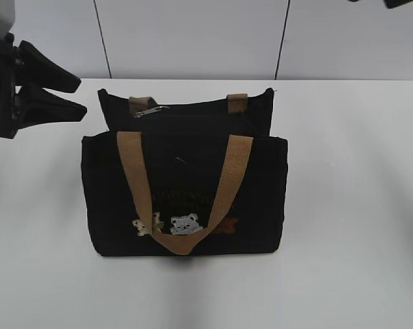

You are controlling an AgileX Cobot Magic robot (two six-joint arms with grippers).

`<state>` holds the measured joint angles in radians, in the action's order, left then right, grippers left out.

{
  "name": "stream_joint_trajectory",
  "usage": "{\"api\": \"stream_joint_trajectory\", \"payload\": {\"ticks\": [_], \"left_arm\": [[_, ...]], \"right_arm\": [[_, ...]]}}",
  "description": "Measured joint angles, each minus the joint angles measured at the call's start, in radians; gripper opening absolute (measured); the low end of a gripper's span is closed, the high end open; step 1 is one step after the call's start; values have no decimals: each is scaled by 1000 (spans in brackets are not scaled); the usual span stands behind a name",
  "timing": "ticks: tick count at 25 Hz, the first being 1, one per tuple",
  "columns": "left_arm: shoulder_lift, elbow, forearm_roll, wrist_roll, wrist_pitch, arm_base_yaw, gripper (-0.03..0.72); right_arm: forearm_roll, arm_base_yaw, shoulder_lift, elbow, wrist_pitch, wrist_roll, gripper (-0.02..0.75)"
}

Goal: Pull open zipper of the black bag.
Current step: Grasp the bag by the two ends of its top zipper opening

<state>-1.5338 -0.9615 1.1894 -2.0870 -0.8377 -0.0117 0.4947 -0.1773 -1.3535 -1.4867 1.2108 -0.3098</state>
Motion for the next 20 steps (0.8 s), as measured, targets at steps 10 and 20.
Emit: {"api": "stream_joint_trajectory", "payload": {"ticks": [10,20], "left_arm": [[-181,-122,36,-67,-94,0,419],[-249,-138,124,-138,-143,0,417]], "right_arm": [[2,-241,-295,-241,3,238,470],[15,-383,-503,-401,3,317,470]]}}
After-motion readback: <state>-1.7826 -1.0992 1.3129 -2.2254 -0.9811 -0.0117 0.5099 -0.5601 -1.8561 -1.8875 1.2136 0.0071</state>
